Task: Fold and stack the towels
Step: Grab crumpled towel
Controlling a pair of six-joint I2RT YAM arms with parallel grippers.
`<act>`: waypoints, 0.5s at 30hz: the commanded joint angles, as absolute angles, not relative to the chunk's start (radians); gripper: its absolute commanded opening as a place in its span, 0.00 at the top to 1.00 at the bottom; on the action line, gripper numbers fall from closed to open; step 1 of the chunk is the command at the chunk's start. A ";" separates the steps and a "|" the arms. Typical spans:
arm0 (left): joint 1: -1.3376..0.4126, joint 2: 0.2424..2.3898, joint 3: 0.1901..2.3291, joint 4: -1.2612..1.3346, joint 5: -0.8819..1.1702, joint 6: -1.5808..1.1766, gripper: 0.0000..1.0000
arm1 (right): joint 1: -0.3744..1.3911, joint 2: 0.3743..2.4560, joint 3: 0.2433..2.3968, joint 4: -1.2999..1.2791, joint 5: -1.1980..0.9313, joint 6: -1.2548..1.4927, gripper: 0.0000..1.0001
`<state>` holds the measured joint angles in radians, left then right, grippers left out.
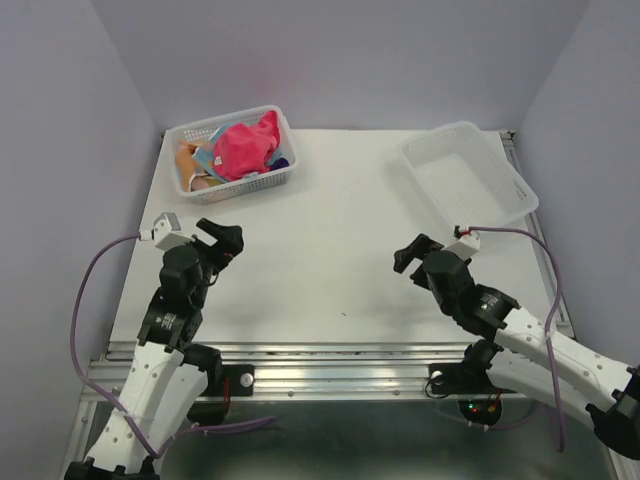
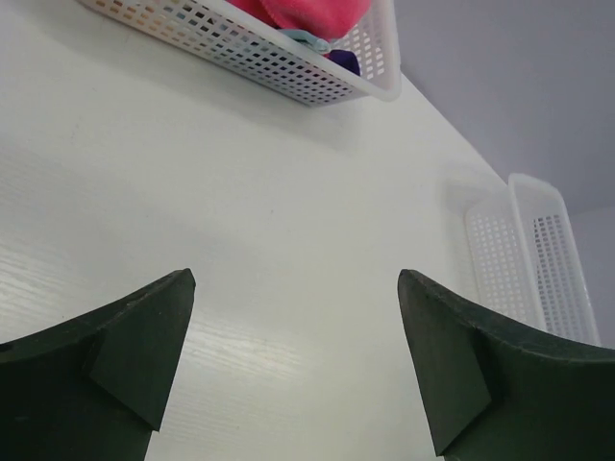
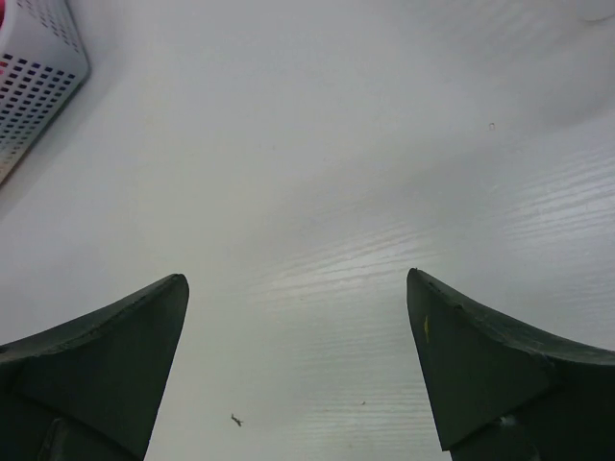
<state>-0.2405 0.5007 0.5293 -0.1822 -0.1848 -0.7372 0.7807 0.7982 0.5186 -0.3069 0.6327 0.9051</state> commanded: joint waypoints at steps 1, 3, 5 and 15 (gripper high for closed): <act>-0.242 0.488 0.543 -0.133 -0.173 -0.761 0.01 | 0.788 0.743 0.523 -0.287 0.641 0.936 0.00; -0.242 0.515 0.546 -0.127 -0.173 -0.759 0.01 | 0.790 0.710 0.506 -0.285 0.656 0.952 0.00; -0.242 0.541 0.554 -0.115 -0.173 -0.755 0.01 | 0.788 0.695 0.485 -0.281 0.690 0.988 0.00; -0.233 0.990 0.803 0.043 -0.287 -0.575 0.01 | 0.788 0.710 0.410 -0.009 0.807 0.870 0.00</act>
<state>-0.2401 0.8604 0.6785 -0.0975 -0.2092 -0.6758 0.7807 0.6914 0.4297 -0.1650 0.7189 0.9146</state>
